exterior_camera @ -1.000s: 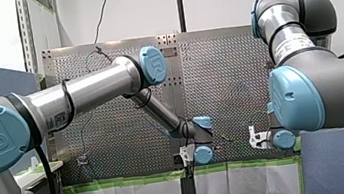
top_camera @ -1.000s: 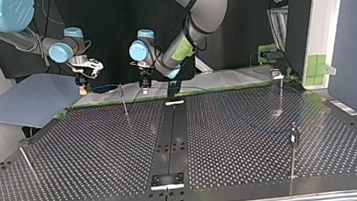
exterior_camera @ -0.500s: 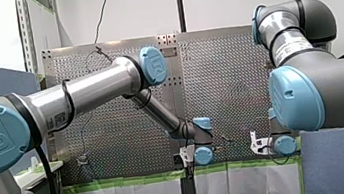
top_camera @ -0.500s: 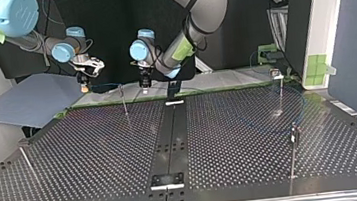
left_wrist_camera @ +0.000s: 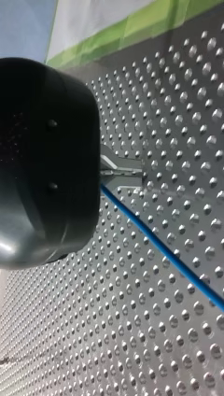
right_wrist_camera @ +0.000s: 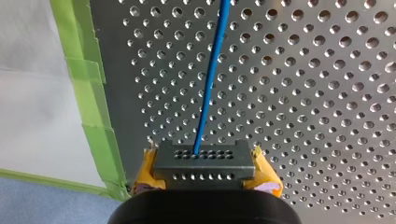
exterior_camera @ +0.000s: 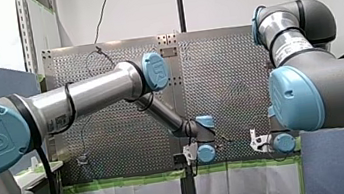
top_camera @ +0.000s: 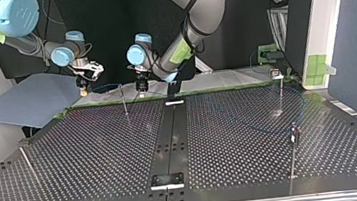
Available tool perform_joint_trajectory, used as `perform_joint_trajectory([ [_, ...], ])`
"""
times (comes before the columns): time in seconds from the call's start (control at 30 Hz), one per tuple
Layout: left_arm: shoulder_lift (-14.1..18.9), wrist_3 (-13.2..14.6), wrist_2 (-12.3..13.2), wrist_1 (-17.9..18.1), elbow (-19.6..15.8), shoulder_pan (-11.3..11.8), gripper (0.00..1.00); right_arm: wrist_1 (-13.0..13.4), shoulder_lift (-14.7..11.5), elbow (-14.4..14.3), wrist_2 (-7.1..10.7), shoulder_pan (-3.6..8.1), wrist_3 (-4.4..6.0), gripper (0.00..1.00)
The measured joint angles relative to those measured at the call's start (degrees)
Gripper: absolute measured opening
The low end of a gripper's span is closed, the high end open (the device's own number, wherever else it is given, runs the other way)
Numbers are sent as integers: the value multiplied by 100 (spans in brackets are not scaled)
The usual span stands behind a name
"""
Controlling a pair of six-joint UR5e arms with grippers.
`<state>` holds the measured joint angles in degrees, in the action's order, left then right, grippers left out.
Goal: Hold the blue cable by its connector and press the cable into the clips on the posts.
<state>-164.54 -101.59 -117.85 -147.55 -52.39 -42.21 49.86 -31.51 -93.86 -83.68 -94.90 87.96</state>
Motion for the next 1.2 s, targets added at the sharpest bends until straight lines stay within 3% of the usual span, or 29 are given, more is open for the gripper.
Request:
perform_joint_trajectory([
  [1.2, -50, -139, 164, -86, 71, 0, 3, -279, 0, 574, 59, 55, 168, 0],
])
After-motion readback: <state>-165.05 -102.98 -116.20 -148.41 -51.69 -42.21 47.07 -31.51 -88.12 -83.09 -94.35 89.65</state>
